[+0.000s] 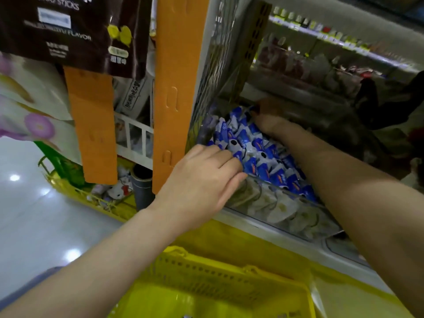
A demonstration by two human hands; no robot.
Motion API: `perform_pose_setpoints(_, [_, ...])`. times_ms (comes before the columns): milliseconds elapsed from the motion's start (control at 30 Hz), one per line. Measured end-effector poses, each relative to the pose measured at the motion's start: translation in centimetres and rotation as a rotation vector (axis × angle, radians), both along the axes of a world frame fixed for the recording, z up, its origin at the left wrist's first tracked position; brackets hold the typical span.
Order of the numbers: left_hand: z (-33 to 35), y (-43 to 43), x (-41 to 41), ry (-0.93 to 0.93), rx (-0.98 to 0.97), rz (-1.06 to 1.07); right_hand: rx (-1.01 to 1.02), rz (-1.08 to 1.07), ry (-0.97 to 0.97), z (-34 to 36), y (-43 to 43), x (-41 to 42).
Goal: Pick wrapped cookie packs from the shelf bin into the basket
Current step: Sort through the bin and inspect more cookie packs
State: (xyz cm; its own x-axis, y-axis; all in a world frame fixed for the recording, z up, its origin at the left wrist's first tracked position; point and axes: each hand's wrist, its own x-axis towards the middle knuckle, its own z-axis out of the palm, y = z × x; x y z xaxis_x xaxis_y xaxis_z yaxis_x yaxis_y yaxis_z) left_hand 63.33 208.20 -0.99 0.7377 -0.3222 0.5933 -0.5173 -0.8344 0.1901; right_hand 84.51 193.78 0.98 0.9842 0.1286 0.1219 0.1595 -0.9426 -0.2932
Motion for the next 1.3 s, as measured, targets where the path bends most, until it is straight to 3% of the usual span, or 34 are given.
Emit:
perform_pose_setpoints(233, [-0.5,-0.1,0.3,-0.052,-0.004,0.004,0.144,-0.029,0.105,0.3,-0.5,1.3])
perform_pose_setpoints(433, [-0.5,-0.3,0.2,-0.054,0.016,0.023,0.209,-0.010,0.086,0.6,0.0,0.8])
perform_pose_setpoints(667, [0.3,-0.2,-0.6,0.044,0.084,0.052,0.460,-0.031,-0.156,1.7,-0.1,-1.4])
perform_pose_setpoints(833, [1.0,-0.8,-1.5,0.155,0.111,0.073,0.451,0.125,-0.398,3.8,-0.6,-6.4])
perform_pose_setpoints(1000, [1.4,-1.2,-3.6,0.125,-0.150,0.021,0.440,0.277,-0.542,4.8,-1.4,-14.3])
perform_pose_setpoints(1133, [2.0,-1.4,-5.6,0.177,-0.523,0.077,0.456,0.396,-0.608,5.2,-2.0,-20.9])
perform_pose_setpoints(1200, [2.4,-1.7,-6.4,0.299,-0.771,0.072,0.532,0.423,-0.550,5.0,-1.9,-23.7])
perform_pose_setpoints(1300, [2.4,-2.1,-7.1,0.524,-1.056,0.000,0.757,0.410,-0.297,3.8,-1.8,-26.7])
